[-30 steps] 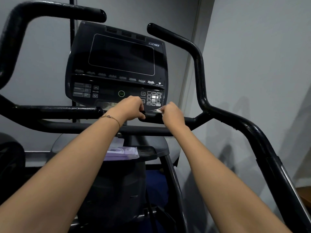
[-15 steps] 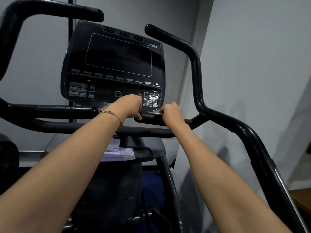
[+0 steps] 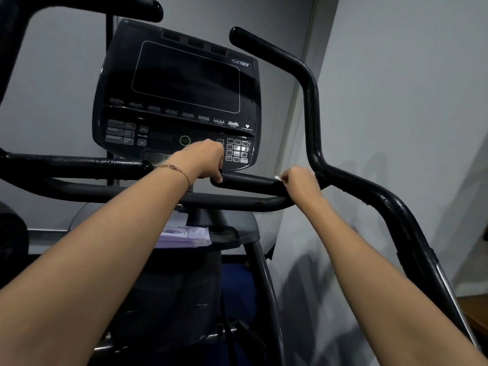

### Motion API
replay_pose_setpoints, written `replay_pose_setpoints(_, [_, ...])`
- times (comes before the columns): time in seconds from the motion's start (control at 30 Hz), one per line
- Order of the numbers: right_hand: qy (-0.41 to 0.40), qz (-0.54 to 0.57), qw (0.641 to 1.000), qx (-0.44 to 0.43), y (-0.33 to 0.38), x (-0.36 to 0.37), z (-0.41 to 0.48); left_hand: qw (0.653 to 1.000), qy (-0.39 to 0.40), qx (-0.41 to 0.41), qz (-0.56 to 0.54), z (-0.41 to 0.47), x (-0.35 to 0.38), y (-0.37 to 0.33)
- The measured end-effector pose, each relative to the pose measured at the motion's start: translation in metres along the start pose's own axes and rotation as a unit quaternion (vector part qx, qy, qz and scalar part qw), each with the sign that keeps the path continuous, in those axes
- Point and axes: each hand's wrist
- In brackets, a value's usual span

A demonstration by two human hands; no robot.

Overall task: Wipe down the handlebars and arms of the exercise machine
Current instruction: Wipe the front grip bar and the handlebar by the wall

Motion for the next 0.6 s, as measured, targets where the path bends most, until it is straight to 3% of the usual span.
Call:
replay_pose_setpoints(0.23, [0.003, 0.008, 0.999, 0.047, -0.005, -0.001, -0.001, 1.0, 0.001, -0.002, 0.029, -0.002, 0.0, -0.004])
replay_pose_setpoints(0.43, [-0.104, 0.097, 0.988, 0.066, -0.011, 0.022, -0.037, 0.998, -0.005, 0.0, 0.057, -0.001, 0.002, -0.005])
replay_pose_setpoints(0.6, [-0.078, 0.085, 0.989, 0.089, -0.001, 0.016, -0.034, 0.997, -0.01, 0.005, 0.076, -0.001, 0.001, -0.007])
Point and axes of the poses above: each hand's wrist, its own z-axis towards the middle knuckle, its own x-axis out of the palm, y = z × x, and after that the axes turned 1 degree about y, right-handed
